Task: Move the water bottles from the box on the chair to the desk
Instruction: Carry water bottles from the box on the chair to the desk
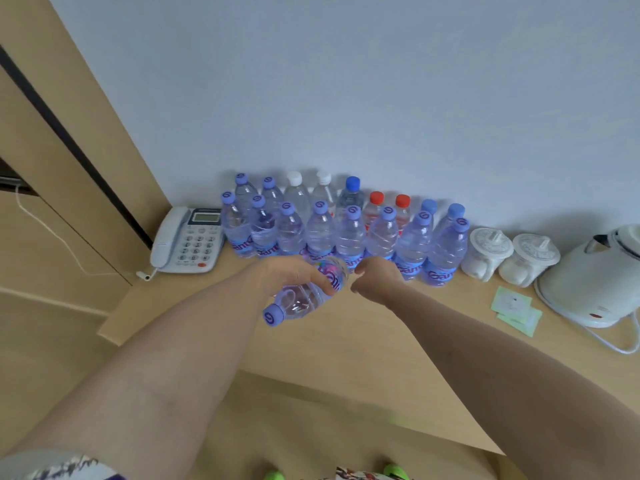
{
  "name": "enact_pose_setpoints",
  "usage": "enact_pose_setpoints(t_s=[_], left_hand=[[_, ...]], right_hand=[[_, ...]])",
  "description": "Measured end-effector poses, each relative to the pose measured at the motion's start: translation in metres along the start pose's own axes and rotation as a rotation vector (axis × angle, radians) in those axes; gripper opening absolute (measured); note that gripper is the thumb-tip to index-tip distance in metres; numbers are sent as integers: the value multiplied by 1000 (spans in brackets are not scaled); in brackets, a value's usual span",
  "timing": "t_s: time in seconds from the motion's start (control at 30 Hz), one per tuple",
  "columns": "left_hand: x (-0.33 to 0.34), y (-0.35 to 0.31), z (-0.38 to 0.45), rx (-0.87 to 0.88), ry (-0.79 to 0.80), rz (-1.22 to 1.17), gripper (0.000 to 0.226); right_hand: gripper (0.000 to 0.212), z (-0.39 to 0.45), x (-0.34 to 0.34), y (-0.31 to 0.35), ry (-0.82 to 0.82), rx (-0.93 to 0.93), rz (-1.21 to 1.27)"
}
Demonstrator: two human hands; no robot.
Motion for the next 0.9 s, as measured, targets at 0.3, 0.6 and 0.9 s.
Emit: enact_pose_setpoints(t_s=[0.3,0.6,0.9], left_hand=[[-96,79,-49,-55,-30,-107,60],[-140,76,-49,51,-81,772,73],[-163,90,-29,-81,-25,610,60]], right_hand=[[50,-40,54,86,0,45,121],[40,-32,71,127,18,-27,90],[38,-6,86,147,75,-38,140]])
Point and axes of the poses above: each hand's wrist, its own z-axis towards the middle knuckle, its own x-axis out of the palm, y = z × x, the point moved 4 cm from there along z, towards the middle knuckle, and after that the axes turned 13 degrees about x, right-handed, at the moved point
